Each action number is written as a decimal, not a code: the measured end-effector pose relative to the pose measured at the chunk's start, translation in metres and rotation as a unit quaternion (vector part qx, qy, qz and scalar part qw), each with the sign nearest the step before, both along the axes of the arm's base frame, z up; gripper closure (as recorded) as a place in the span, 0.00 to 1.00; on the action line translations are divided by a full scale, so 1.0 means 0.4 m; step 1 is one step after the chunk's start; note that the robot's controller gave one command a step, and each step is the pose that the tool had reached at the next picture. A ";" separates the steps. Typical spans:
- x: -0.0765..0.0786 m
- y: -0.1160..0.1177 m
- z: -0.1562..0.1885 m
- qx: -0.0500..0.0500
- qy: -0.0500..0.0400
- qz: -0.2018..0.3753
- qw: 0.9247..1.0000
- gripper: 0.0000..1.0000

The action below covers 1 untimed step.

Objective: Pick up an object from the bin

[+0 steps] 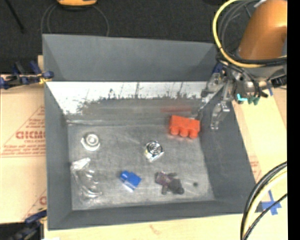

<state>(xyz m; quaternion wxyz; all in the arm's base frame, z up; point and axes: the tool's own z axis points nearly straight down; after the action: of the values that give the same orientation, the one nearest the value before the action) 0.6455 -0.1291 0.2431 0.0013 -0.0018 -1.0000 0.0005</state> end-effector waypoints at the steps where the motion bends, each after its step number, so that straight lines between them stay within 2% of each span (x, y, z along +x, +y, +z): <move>1: 0.011 0.044 -0.282 0.001 0.000 -0.009 1.000 0.00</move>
Offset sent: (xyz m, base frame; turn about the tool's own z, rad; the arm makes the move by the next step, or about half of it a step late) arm 0.0052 0.0183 -0.1083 0.0188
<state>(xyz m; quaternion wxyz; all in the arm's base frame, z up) 0.6497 -0.1116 0.1302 0.0017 -0.0105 -0.9999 -0.0002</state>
